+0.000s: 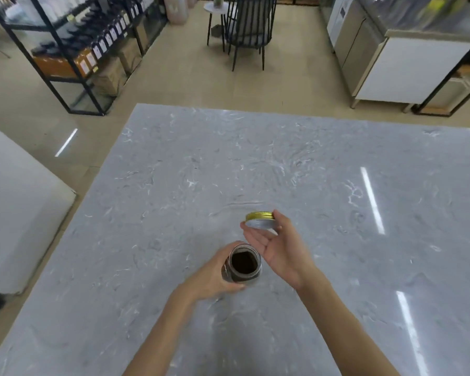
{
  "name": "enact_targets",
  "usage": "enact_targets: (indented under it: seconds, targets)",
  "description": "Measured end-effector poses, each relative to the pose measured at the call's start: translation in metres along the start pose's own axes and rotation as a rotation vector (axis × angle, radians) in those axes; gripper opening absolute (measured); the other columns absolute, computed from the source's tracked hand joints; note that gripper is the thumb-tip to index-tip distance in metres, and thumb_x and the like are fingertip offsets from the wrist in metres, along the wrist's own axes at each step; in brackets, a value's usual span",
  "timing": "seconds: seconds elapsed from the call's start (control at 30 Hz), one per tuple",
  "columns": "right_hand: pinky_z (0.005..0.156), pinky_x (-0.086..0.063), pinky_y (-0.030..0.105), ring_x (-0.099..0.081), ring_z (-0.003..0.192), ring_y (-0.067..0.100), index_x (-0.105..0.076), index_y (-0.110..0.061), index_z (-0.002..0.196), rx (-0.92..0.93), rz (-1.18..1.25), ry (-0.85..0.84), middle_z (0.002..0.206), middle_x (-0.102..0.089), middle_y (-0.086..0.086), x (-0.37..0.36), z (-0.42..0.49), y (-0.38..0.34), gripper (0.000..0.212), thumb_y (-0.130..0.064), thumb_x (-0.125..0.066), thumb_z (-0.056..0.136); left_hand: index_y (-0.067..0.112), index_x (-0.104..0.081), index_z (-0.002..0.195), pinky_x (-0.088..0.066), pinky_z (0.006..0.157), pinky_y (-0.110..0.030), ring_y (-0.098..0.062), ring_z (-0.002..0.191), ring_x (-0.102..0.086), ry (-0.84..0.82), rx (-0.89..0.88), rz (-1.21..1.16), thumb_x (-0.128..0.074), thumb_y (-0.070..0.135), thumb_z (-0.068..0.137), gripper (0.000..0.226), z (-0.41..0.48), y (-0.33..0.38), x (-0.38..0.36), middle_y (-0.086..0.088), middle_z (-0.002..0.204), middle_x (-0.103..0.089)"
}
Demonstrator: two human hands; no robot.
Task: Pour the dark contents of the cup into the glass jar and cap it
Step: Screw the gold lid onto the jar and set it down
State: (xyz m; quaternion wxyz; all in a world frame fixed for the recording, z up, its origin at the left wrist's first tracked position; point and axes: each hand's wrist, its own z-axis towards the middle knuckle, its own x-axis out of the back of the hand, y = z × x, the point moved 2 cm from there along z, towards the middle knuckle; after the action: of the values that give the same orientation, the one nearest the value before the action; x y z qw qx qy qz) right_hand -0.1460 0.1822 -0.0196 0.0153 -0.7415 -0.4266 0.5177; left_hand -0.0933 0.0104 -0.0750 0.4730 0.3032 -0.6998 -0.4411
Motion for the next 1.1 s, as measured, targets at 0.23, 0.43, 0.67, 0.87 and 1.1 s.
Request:
enact_targets:
  seconds: [0.23, 0.43, 0.67, 0.87, 1.1]
  targets:
    - [0.092, -0.053, 0.040, -0.067, 0.109, 0.036, -0.050, -0.010, 0.113, 0.340, -0.246, 0.076, 0.119, -0.066, 0.025, 0.020, -0.057, 0.028, 0.031, -0.030, -0.062, 0.092, 0.026, -0.037, 0.149, -0.036, 0.120, -0.039, -0.014, 0.140, -0.046, -0.127, 0.098, -0.024, -0.091, 0.007, 0.075, 0.093, -0.015, -0.008, -0.014, -0.001, 0.149, -0.048]
    - [0.086, -0.055, 0.030, -0.065, 0.111, 0.030, -0.041, -0.014, 0.097, 0.572, -0.722, 0.057, 0.119, -0.064, 0.008, 0.039, -0.076, 0.037, 0.044, -0.031, -0.077, 0.079, 0.048, -0.040, 0.141, -0.040, 0.109, -0.017, 0.005, 0.131, -0.049, -0.178, 0.123, -0.014, -0.090, 0.009, 0.076, 0.090, -0.028, -0.007, -0.025, 0.024, 0.142, -0.051]
    - [0.090, -0.050, 0.034, -0.055, 0.117, 0.018, -0.047, -0.019, 0.080, 0.728, -1.363, 0.026, 0.123, -0.052, -0.004, 0.056, -0.077, 0.055, 0.040, -0.038, -0.081, 0.072, 0.026, -0.038, 0.152, -0.050, 0.110, -0.039, -0.014, 0.135, -0.054, -0.174, 0.173, -0.085, -0.090, 0.004, 0.076, 0.095, -0.029, -0.010, -0.025, 0.002, 0.146, -0.052]
    - [0.085, -0.044, 0.012, -0.051, 0.117, 0.001, -0.046, -0.022, 0.083, 0.741, -1.457, 0.004, 0.128, -0.047, -0.011, 0.052, -0.074, 0.061, 0.042, -0.040, -0.082, 0.072, 0.032, -0.040, 0.150, -0.051, 0.108, -0.037, -0.012, 0.132, -0.055, -0.191, 0.174, -0.102, -0.090, 0.006, 0.075, 0.094, -0.027, -0.011, -0.026, 0.002, 0.144, -0.052]
    - [0.082, -0.045, 0.010, -0.051, 0.114, -0.004, -0.051, -0.016, 0.087, 0.735, -1.455, 0.002, 0.129, -0.046, -0.013, 0.051, -0.072, 0.062, 0.044, -0.026, -0.090, 0.069, 0.031, -0.042, 0.148, -0.054, 0.100, -0.024, -0.006, 0.126, -0.058, -0.191, 0.168, -0.142, -0.090, 0.003, 0.074, 0.092, -0.026, -0.011, -0.027, 0.002, 0.141, -0.055]
